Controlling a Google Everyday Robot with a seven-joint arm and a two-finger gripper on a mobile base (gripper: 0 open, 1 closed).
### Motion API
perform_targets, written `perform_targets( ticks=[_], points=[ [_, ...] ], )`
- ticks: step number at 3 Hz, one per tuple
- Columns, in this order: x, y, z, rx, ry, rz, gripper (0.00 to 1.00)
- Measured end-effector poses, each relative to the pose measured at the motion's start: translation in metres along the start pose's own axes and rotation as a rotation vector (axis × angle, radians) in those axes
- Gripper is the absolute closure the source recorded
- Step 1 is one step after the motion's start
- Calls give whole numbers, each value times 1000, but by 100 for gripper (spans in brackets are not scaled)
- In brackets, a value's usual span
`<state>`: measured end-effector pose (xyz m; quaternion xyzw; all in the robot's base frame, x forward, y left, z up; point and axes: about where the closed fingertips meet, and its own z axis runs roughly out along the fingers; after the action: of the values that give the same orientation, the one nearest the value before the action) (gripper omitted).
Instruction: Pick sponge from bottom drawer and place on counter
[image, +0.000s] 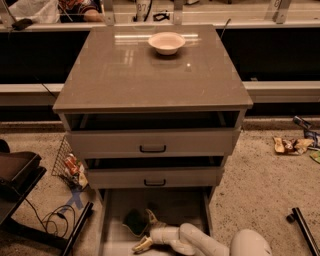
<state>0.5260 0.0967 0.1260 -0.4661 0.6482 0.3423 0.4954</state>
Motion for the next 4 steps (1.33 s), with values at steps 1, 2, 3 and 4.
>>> perform_targets(
  ticks=[1,2,3,4],
  points=[
    [-1,1,2,-3,-1,1,18],
    [-1,3,4,-7,-3,2,49],
    [-2,5,5,-9,-5,3,72],
    [-2,6,6,-11,-6,3,95]
  ],
)
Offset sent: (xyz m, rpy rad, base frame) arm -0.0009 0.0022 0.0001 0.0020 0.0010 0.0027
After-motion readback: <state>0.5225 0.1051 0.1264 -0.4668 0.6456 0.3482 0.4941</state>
